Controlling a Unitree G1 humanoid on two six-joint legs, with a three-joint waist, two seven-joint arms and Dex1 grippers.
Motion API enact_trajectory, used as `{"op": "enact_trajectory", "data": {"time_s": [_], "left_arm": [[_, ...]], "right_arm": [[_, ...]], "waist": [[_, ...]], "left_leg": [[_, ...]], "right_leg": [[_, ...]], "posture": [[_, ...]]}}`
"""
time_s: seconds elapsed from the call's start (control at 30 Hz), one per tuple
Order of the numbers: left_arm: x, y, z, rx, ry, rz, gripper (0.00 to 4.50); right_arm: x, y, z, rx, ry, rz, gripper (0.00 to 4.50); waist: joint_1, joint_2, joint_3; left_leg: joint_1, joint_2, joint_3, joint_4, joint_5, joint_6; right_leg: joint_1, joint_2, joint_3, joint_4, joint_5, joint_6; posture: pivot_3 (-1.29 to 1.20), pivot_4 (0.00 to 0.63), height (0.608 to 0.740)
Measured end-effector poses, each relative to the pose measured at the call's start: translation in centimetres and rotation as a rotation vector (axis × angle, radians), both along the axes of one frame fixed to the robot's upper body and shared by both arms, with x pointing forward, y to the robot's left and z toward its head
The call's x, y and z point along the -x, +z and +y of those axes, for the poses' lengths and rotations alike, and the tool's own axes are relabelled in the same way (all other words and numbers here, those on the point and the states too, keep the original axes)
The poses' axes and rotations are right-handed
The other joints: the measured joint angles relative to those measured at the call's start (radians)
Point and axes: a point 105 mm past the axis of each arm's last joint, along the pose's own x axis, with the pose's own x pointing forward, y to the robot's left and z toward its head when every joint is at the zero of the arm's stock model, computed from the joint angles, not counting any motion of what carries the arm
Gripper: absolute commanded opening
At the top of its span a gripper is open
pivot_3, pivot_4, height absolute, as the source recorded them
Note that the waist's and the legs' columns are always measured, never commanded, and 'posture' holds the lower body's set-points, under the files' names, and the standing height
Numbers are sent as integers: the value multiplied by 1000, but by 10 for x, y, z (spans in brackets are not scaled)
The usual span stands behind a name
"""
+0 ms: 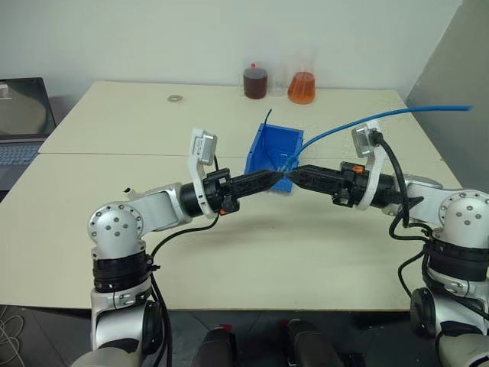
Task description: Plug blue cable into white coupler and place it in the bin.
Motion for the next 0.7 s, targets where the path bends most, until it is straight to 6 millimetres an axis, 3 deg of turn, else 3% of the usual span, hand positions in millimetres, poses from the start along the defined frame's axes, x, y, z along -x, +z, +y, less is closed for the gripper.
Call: {"op": "enact_trajectory", "data": {"time_s": [0.43, 0.53, 0.7], "left_arm": [[3, -6, 4, -16, -37, 35, 222], [3, -7, 4, -13, -30, 38, 222], [6, -8, 4, 0, -36, 40, 222]], "right_arm": [[13, 8, 16, -58, 124, 53, 4500], [14, 9, 17, -66, 137, 61, 4065], [15, 7, 20, -59, 146, 73, 2834]], "waist": [[1, 0, 0], [0, 0, 0], [1, 0, 0]], "left_leg": [[0, 0, 2, 0, 0, 0], [0, 0, 2, 0, 0, 0], [-1, 0, 2, 0, 0, 0]], "right_leg": [[-1, 0, 1, 0, 0, 0], [-1, 0, 1, -1, 0, 0], [-1, 0, 1, -1, 0, 0]], "posture": [[0, 150, 740], [0, 150, 740], [0, 150, 740]]}}
